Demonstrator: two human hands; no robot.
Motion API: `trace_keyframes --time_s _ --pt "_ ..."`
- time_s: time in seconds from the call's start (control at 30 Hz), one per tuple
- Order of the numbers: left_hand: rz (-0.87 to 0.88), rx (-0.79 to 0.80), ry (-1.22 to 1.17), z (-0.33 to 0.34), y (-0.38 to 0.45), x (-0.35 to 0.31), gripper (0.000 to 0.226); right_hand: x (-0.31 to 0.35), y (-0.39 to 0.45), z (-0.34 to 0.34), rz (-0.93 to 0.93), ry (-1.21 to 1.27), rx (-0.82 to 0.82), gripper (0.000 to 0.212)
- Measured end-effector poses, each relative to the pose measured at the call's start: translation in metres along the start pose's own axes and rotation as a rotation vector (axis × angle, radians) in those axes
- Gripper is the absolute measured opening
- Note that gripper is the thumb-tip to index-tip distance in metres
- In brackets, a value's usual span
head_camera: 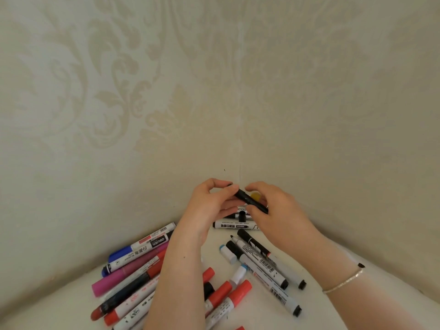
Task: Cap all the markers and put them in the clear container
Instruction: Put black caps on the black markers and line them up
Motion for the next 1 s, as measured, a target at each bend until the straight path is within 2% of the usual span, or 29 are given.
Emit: trace_keyframes --time_s 0.07,0.37,0.57,0.73,0.8,0.9,1.0 --pt "0.001 0.005 -0.003 0.000 -0.001 -0.001 0.019 0.002 0.000 0.001 0.004 0.013 -0.013 0.034" --pt "-0.010 -0.005 0.064 0.004 0.000 0.003 0.015 0.012 0.006 0.011 0.076 -0.078 -0.050 0.025" --pt "-0.036 0.018 -0.055 -0.003 -0.001 0.007 0.014 0.007 0.015 0.019 0.141 0.027 -0.018 0.017" --pt "-0.058 -0.041 0.021 -0.007 0.002 0.008 0.016 -0.006 0.031 0.015 0.089 0.093 0.083 0.018" --pt "-0.056 -0.060 0.189 -0.014 0.002 0.005 0.020 -0.013 0.041 0.008 0.037 -0.008 0.135 0.019" --pt "-0.003 -0.245 0.626 -0.043 0.001 -0.007 0.023 -0.020 0.053 0.005 -0.038 -0.263 0.189 0.020" --pt "-0.041 -0.342 0.895 -0.069 -0.008 -0.019 0.019 -0.030 0.061 0.021 -0.138 -0.533 0.219 0.025"
Point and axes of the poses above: each hand's wrist, its own y-axis towards the middle knuckle, its own z-axis out of the palm, x = y × z, the point moved 2 cm from there along y, towards the middle knuckle, and after that the axes turned 10 degrees about -y, right-handed, at the moved point
